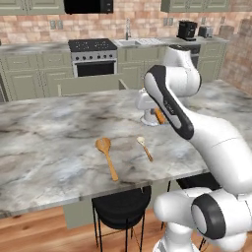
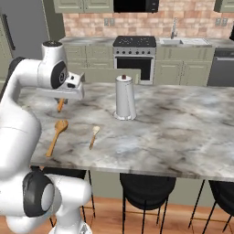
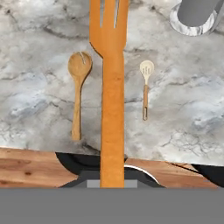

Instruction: Pick up the metallic utensils from the counter and place them in the open drawer. Make sure not to pick up any wooden utensils.

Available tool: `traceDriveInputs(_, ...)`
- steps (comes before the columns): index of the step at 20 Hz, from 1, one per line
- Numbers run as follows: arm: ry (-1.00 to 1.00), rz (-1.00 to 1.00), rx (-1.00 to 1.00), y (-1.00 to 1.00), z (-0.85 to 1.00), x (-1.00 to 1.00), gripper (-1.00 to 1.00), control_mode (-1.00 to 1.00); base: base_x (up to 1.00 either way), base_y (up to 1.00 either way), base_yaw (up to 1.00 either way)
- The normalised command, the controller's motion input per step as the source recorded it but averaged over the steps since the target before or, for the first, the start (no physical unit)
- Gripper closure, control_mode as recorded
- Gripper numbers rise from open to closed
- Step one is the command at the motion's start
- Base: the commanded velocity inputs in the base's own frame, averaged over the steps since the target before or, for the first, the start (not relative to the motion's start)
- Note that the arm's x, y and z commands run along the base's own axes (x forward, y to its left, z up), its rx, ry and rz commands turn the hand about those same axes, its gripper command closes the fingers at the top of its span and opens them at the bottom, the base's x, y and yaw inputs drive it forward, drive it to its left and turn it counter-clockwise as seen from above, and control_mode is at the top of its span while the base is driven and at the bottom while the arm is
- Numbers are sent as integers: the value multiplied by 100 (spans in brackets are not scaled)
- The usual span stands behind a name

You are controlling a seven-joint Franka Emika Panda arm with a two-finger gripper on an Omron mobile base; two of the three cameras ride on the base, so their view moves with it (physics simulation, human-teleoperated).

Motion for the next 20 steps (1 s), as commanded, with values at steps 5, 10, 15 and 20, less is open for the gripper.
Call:
traceDriveInputs(5, -4, 0, 0, -20, 8, -85, 100, -100, 0, 0, 0)
traceDriveInputs(10, 0, 0, 0, -1, 34, -52, 100, -100, 0, 0, 0)
traceDriveInputs(15, 0, 0, 0, 0, 57, -3, 100, -100, 0, 0, 0)
traceDriveInputs(20, 0, 0, 0, 0, 22, 0, 100, -100, 0, 0, 0)
